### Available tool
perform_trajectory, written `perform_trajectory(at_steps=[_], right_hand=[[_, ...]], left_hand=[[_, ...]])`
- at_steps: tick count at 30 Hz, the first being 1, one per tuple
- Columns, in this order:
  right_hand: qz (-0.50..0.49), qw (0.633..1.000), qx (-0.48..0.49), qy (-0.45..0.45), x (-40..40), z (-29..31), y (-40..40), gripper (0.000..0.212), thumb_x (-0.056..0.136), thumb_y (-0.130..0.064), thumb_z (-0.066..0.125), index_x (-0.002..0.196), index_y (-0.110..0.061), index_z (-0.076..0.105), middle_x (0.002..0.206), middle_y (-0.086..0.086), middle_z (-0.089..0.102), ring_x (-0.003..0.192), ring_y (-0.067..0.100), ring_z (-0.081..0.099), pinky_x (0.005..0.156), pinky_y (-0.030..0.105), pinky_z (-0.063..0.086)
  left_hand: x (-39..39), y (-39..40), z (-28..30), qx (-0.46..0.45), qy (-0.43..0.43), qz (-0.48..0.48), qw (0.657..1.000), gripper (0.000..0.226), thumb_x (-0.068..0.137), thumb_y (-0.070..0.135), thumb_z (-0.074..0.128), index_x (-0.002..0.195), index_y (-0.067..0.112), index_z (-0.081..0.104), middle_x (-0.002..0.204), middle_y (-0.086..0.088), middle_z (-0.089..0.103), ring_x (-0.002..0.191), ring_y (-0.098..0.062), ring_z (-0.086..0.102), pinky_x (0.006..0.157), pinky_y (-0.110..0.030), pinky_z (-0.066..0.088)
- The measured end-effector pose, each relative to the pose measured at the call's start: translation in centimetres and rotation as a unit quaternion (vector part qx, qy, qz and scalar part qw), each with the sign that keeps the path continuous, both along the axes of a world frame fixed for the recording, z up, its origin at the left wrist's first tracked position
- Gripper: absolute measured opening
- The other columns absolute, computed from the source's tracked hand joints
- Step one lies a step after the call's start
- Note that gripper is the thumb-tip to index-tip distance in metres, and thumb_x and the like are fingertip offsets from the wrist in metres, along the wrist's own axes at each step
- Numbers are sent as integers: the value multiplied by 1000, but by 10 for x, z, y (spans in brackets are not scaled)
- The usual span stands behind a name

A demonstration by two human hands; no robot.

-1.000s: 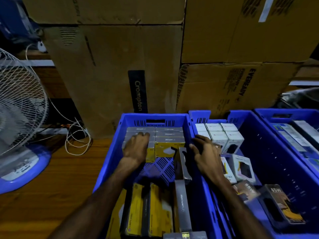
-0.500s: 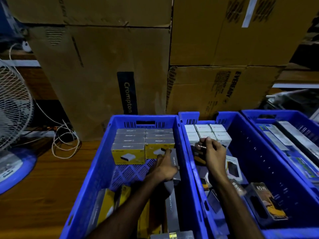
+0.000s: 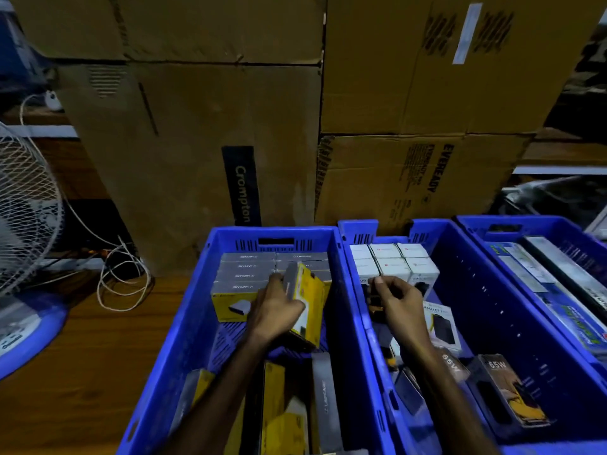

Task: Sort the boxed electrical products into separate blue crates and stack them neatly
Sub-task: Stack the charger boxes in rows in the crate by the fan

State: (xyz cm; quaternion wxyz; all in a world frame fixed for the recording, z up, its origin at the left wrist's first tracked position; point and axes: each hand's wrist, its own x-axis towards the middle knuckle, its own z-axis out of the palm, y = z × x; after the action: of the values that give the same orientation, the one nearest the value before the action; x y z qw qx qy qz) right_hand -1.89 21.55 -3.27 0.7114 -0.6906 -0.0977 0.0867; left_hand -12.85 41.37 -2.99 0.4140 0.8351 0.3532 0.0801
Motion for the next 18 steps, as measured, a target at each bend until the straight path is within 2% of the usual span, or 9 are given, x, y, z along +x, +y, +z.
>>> perform_trajectory(at_steps=[3, 5, 7, 9, 10, 11, 13, 16, 18], right_hand=[[19, 997, -44, -62, -9, 4, 1, 11, 100, -16, 65, 92, -15, 74, 82, 8, 76, 78, 27, 69, 71, 43, 58], [52, 990, -73, -111, -19, 13, 4, 8, 96, -15, 71, 102, -18, 73, 81, -1, 74, 76, 17, 68, 67, 36, 55], [113, 973, -113, -167, -30, 24, 8, 32, 89, -23, 78, 119, -28, 68, 87, -11, 70, 78, 6, 65, 74, 26, 50], [164, 925, -226, -257, -42, 33, 8, 60, 82, -44, 82, 136, -42, 55, 107, -18, 61, 95, -1, 59, 86, 15, 43], [174, 893, -282, -303, -48, 36, 9, 67, 80, -54, 80, 140, -46, 49, 113, -19, 55, 101, -2, 55, 89, 14, 42], [176, 871, -314, -335, -56, 38, 10, 68, 79, -61, 76, 139, -48, 47, 115, -18, 50, 103, -1, 54, 90, 19, 44], [150, 858, -322, -370, -71, 43, 15, 56, 80, -63, 69, 130, -44, 52, 110, -19, 46, 97, 2, 54, 81, 31, 50], [119, 846, -318, -412, -87, 45, 22, 38, 83, -55, 72, 113, -35, 60, 103, -19, 46, 87, 1, 51, 66, 31, 50], [78, 840, -315, -435, -98, 46, 28, 34, 83, -54, 68, 107, -31, 61, 101, -17, 48, 80, 2, 51, 58, 32, 49]], left_hand=[[-13, 18, 19, -49, -65, -20, 996, 41, 68, 35, 79, 105, 35, 62, 105, 12, 74, 96, -17, 71, 90, -42, 58], [-24, 27, 28, -70, -99, -60, 991, 39, 70, 26, 84, 103, 36, 64, 103, 14, 75, 95, -9, 71, 89, -40, 58], [-36, 34, 35, -63, -120, -113, 984, 42, 73, 15, 86, 102, 37, 64, 105, 13, 73, 100, -4, 70, 89, -39, 58], [-47, 36, 42, -63, -140, -159, 975, 48, 76, 2, 85, 101, 36, 64, 106, 13, 71, 101, 1, 66, 85, -20, 56], [-53, 37, 46, -56, -152, -175, 971, 48, 76, -4, 84, 101, 33, 65, 104, 14, 71, 99, 4, 65, 82, -13, 53], [-55, 39, 49, -52, -165, -188, 967, 47, 75, -9, 82, 102, 27, 67, 102, 14, 73, 98, 7, 65, 82, -10, 50], [-61, 45, 53, -44, -176, -201, 963, 48, 71, -16, 78, 100, 21, 69, 103, 16, 74, 97, 11, 65, 85, -11, 48], [-68, 49, 50, -34, -194, -178, 964, 54, 66, -16, 79, 100, 26, 71, 106, 12, 74, 104, 6, 66, 94, -19, 52], [-72, 42, 48, -20, -237, -97, 967, 61, 68, -13, 83, 109, 30, 70, 119, 9, 67, 112, 3, 63, 96, -18, 53]])
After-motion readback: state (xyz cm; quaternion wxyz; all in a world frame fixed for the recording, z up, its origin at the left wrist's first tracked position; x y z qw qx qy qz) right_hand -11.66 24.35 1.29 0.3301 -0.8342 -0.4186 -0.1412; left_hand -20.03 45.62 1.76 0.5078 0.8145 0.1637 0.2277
